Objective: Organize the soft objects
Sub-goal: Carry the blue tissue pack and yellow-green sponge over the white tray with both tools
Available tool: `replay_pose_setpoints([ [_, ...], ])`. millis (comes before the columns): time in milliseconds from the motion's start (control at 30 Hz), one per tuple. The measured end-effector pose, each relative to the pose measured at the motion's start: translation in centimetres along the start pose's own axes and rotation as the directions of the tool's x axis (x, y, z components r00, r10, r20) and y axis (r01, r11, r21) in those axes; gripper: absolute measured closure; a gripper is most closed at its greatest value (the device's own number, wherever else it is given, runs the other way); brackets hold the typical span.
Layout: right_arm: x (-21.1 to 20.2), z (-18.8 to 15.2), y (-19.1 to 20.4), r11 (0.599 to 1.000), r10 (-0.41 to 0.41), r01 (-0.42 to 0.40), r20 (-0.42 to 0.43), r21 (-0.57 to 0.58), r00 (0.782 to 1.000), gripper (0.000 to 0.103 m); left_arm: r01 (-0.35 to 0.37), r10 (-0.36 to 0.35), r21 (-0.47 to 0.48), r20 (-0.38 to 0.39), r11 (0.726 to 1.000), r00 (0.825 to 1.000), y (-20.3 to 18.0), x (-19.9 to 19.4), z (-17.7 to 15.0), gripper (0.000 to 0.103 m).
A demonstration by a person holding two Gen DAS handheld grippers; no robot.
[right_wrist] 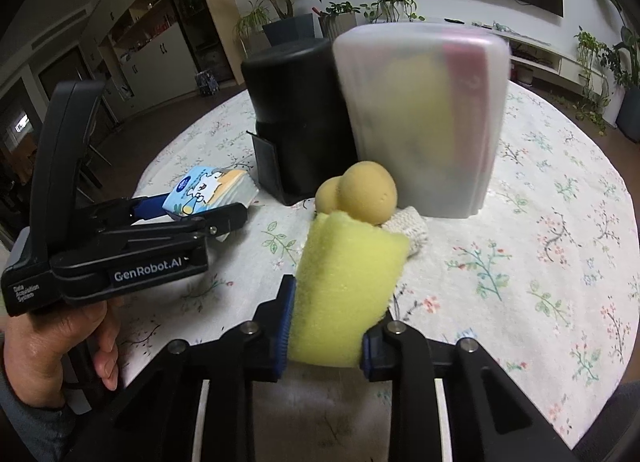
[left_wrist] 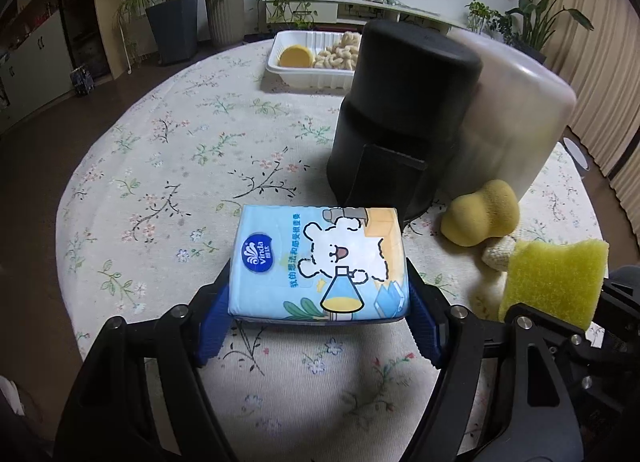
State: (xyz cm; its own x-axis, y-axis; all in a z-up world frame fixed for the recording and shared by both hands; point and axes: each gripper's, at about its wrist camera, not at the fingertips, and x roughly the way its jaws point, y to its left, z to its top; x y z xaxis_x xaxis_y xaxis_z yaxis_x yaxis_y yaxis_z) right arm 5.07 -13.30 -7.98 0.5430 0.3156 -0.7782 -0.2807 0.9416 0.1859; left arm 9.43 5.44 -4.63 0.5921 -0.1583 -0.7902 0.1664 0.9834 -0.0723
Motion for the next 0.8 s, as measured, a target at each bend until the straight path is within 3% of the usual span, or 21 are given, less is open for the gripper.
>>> replay_pose_setpoints([
  [433, -6.0, -0.1, -3.8, 1.0, -0.007, 0.006, 0.042, 0.026, 0.999, 0.075, 0.04, -0.039, -0.029, 0.023, 0.999, 0.999, 0.5, -3.8, -0.6, 0.03],
  [600, -8.9, 1.9, -6.8, 0.999, -0.045, 0.042, 0.074, 0.031, 0.996, 0.075, 0.028, -0.027, -0.014, 0.07, 1.0, 0.997, 1.3, -6.3, 1.3, 0.03],
  [800, -11.8, 6.6, -9.9, 0.994, -0.105, 0.107, 0.133, -0.006, 0.985, 0.075, -0.009, 0.003, 0.049, 0.12, 0.999, 0.993, 2.5, -7.8, 6.5, 0.03],
])
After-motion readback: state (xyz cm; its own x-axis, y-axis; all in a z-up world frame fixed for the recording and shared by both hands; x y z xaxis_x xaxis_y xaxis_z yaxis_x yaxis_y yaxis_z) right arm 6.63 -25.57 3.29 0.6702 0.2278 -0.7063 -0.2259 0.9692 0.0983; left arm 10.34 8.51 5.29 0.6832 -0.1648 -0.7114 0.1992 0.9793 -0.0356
